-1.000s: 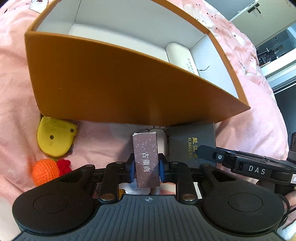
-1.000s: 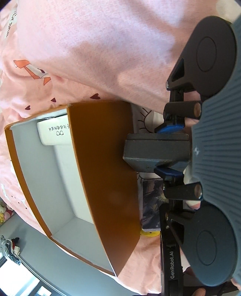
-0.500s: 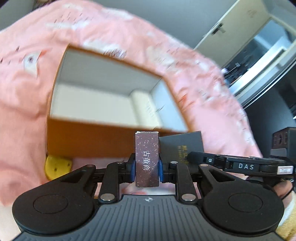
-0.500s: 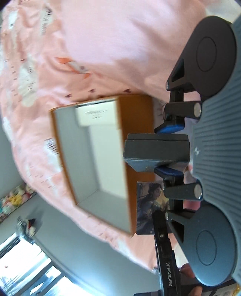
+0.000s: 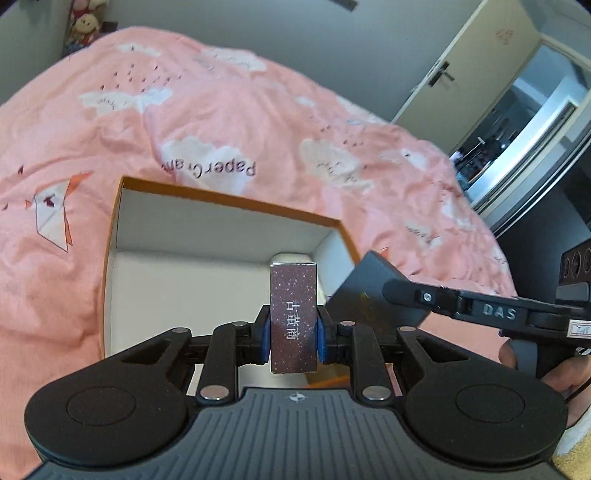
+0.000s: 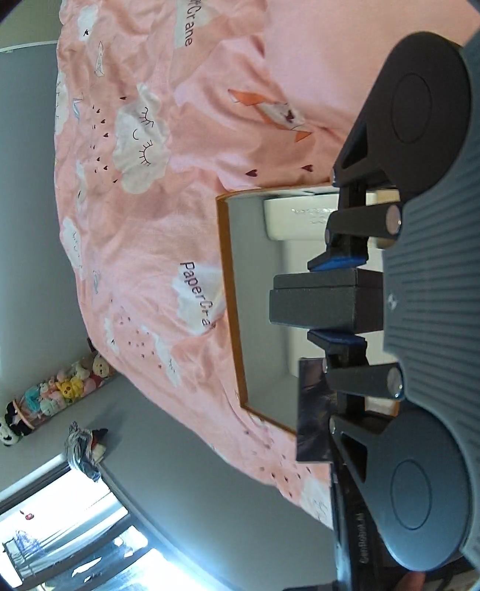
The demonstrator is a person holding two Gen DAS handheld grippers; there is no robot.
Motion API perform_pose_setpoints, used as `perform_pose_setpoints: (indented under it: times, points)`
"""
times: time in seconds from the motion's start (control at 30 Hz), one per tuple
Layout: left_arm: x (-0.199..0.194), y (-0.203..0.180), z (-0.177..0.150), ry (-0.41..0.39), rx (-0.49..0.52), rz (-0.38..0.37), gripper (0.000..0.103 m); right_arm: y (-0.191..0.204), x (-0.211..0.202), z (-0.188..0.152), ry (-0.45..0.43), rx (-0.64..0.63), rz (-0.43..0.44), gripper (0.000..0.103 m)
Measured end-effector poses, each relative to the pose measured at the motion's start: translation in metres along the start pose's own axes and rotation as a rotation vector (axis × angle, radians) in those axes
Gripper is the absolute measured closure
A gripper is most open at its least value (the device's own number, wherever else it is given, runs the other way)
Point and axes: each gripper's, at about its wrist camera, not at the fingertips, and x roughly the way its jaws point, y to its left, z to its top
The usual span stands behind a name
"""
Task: Organize objects
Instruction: 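Carry the printed box and black box over the orange box with both tools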
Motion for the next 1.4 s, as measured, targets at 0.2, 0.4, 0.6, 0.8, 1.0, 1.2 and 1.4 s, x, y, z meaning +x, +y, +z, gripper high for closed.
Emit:
perform_pose_setpoints:
  times: [0.2, 0.4, 0.6, 0.8, 1.0, 1.2, 1.4]
  points:
    - [0.022, 0.02, -0.003, 0.056, -0.035, 0.032, 0.078, -0.011, 0.065, -0.01, 0.109, 0.072, -0.012, 0.068]
    - [0.035, 0.036, -0.005, 0.105, -0.047, 0.045, 0.078, -0.015, 0.104, -0.027, 0.225, 0.107, 0.002, 0.068]
    - [0.042, 0.049, -0.006, 0.127, -0.074, 0.042, 0.078, -0.02, 0.108, -0.025, 0.279, 0.122, 0.008, 0.068]
    - [0.043, 0.052, -0.007, 0.138, -0.08, 0.029, 0.078, -0.026, 0.111, -0.027, 0.395, 0.164, 0.014, 0.068]
    - [0.045, 0.053, -0.007, 0.146, -0.09, 0.017, 0.078, -0.026, 0.119, -0.034, 0.435, 0.185, 0.064, 0.068]
    - [0.049, 0.053, -0.01, 0.165, -0.09, 0.031, 0.078, -0.008, 0.114, -0.029, 0.45, -0.013, -0.037, 0.065]
    - [0.05, 0.052, -0.011, 0.176, -0.078, 0.052, 0.078, -0.001, 0.107, -0.024, 0.451, -0.126, -0.07, 0.064]
